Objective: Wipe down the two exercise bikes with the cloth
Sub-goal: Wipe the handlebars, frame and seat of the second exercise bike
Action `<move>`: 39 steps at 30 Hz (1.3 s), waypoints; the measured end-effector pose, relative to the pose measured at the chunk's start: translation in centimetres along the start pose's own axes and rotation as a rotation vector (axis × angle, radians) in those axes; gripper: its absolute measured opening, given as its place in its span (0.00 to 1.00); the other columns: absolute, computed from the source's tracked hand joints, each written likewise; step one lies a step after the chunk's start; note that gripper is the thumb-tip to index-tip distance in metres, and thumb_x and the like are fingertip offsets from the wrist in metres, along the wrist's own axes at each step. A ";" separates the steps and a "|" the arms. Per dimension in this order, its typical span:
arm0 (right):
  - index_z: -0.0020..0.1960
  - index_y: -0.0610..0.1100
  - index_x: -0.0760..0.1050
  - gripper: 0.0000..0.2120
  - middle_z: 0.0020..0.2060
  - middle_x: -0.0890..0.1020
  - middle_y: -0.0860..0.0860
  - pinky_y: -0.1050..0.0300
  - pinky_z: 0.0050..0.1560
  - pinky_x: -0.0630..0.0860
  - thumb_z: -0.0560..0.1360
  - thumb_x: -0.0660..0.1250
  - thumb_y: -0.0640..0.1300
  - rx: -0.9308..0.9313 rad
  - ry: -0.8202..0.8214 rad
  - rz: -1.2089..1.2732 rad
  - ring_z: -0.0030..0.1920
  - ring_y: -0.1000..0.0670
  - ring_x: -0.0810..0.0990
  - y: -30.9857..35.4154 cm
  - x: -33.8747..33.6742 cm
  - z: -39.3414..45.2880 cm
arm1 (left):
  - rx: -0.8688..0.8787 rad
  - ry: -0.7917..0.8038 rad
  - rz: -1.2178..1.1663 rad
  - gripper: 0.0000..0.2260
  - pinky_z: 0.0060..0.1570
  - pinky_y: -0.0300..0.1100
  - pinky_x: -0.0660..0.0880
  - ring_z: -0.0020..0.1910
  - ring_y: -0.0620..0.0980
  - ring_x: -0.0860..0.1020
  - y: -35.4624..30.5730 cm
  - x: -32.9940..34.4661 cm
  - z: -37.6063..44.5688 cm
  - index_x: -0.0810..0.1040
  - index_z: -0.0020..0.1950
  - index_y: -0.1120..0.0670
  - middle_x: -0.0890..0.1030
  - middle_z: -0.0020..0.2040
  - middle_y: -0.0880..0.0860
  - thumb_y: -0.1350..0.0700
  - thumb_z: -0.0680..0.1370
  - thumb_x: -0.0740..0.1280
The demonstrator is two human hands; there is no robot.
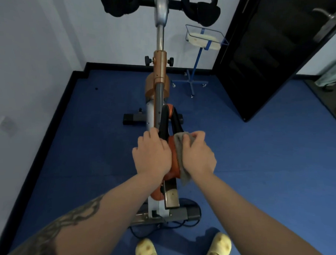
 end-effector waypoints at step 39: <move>0.53 0.48 0.77 0.16 0.54 0.79 0.50 0.47 0.61 0.66 0.82 0.51 0.53 -0.965 0.300 -0.329 0.61 0.44 0.73 10.2 6.4 9.9 | -0.125 -0.164 -0.074 0.14 0.48 0.43 0.68 0.48 0.47 0.77 0.8 -0.9 -0.8 0.78 0.61 0.48 0.80 0.49 0.47 0.56 0.79 0.59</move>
Point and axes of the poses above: each hand's wrist, its own z-axis towards the middle knuckle, its own x-axis out of the palm, y = z × x, the point moved 8 cm from there along z, towards the middle knuckle
